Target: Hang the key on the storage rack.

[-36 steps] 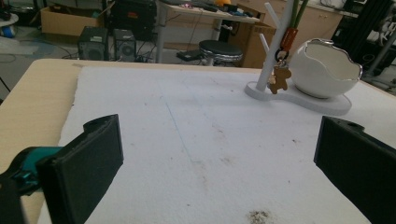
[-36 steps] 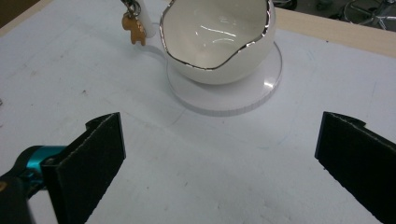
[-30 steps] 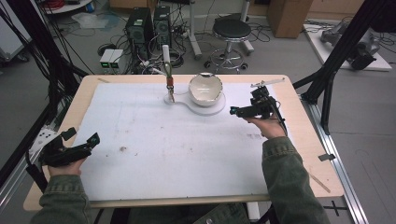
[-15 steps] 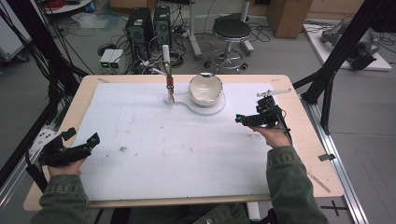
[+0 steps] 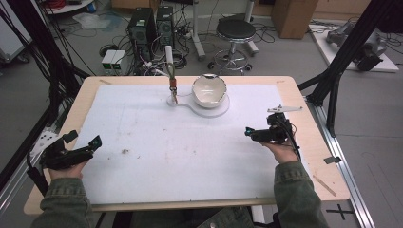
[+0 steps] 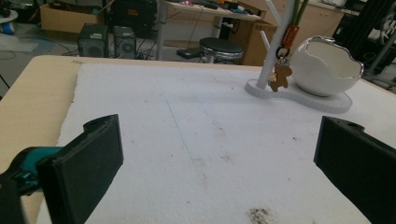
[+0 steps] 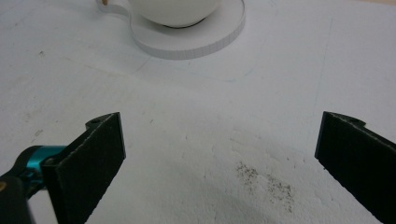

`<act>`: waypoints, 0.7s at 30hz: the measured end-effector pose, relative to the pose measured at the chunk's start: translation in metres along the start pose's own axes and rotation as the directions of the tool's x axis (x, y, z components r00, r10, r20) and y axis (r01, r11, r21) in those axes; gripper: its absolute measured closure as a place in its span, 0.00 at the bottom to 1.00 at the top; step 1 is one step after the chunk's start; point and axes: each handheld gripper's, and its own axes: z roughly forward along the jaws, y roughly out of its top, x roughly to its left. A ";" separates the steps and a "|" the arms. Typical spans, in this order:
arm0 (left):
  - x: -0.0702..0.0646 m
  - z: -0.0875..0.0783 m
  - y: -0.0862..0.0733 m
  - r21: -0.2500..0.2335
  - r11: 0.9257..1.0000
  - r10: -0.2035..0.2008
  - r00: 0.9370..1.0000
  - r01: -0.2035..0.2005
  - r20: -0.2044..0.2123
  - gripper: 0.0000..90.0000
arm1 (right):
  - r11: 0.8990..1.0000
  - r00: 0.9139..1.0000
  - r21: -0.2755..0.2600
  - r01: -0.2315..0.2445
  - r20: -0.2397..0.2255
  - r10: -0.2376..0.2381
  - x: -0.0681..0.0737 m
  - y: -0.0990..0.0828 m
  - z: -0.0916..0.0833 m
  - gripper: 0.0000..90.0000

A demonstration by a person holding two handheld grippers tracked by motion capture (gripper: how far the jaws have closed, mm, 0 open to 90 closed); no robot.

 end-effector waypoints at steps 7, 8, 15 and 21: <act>-0.001 0.001 -0.001 0.012 1.000 0.003 1.000 -0.003 0.002 0.02 | 1.000 0.998 -0.022 0.007 0.063 -0.005 -0.003 -0.019 -0.001 0.01; -0.001 0.002 -0.001 0.015 1.000 0.004 1.000 -0.004 0.002 0.02 | 1.000 0.998 -0.025 0.003 0.068 -0.001 -0.003 -0.021 -0.001 0.01; -0.001 0.002 -0.002 0.017 1.000 0.005 1.000 -0.005 0.005 0.02 | 0.992 0.991 -0.126 -0.007 0.133 0.024 -0.006 -0.038 -0.007 0.01; -0.002 0.003 -0.002 0.022 1.000 0.009 1.000 -0.009 0.011 0.02 | 0.977 0.981 -0.210 -0.018 0.183 0.057 -0.009 -0.047 -0.015 0.01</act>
